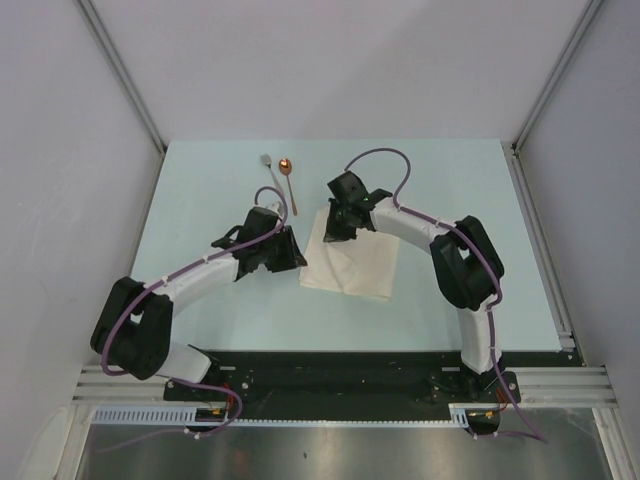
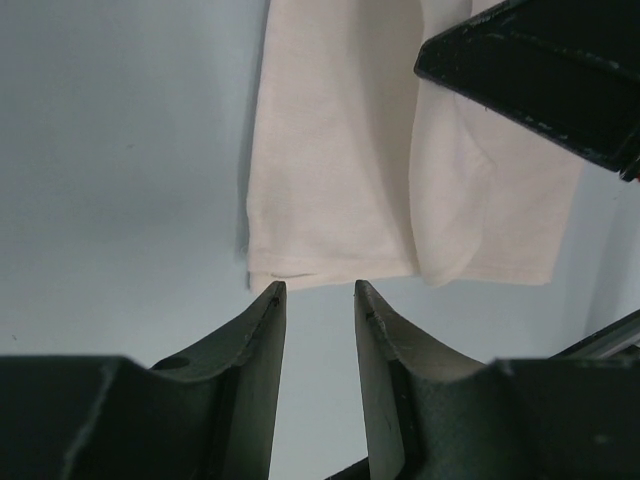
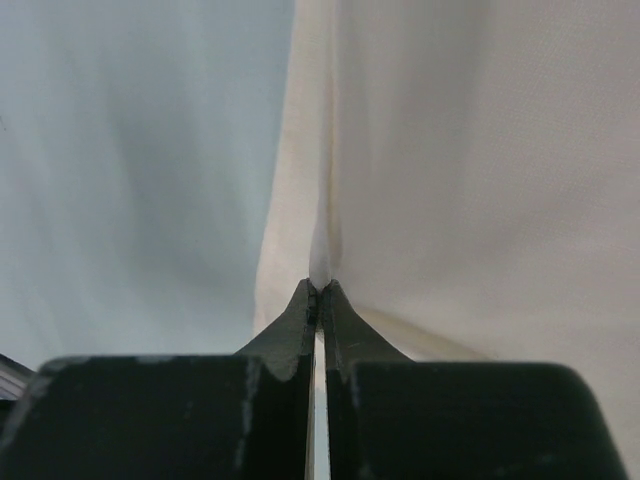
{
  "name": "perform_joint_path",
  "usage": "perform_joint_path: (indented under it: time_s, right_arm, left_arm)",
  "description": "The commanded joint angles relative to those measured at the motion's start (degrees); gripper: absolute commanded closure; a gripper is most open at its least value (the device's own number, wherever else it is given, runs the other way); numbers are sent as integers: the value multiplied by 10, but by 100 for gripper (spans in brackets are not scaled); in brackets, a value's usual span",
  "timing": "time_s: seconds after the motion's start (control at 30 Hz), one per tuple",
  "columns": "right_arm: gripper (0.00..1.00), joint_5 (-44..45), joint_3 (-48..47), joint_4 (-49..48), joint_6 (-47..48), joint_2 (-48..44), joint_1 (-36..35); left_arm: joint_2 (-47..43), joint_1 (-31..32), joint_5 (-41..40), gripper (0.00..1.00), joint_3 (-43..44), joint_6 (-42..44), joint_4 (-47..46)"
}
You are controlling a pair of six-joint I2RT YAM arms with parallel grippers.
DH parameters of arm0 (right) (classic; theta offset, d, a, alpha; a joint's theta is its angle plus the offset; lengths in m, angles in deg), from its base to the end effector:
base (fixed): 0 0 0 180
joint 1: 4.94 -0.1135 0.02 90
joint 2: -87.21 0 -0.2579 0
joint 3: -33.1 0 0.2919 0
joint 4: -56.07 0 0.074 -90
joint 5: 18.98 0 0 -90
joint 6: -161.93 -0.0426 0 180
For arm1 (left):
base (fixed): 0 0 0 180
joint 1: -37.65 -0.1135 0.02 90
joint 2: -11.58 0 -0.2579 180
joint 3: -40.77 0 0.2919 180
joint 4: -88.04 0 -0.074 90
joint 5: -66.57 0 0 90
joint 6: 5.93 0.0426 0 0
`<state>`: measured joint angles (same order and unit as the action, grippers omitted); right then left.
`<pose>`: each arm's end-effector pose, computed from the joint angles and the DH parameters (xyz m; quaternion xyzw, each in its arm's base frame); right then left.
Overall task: Fold the napkin into a case and place the utensils inside
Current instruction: Fold the rectangle-folded napkin at the center of the board.
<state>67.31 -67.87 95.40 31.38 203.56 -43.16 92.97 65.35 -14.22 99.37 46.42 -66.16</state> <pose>0.3779 0.3011 0.1721 0.0096 0.9525 0.2161 0.2146 0.2866 -0.1582 0.1684 -0.0526 0.9313 -0.2535 0.2561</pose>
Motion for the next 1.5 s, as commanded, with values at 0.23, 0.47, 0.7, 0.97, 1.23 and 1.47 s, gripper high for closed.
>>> perform_joint_path:
  time_s: [0.23, 0.47, 0.7, 0.97, 1.23, 1.47]
  right_arm:
    - [100, -16, -49, -13, -10, 50, -6]
    - [100, -22, -57, -17, -13, 59, -8]
    - [100, -24, -73, -15, -14, 69, -8]
    - [100, -32, -71, -22, -16, 73, -9]
    - [100, -47, -75, -31, -18, 92, -10]
    - [100, -52, -80, -31, -18, 104, -8]
  left_arm:
    - [-20, -4, 1, 62, -12, -13, -22]
    - [-19, -4, 0, 62, -11, -11, -23]
    - [-19, -4, -1, 62, -12, -11, -24]
    - [-20, -4, -2, 62, -15, -9, -25]
    - [-22, -4, -4, 62, -15, -8, -24]
    - [-19, -4, -4, 62, -16, -8, -26]
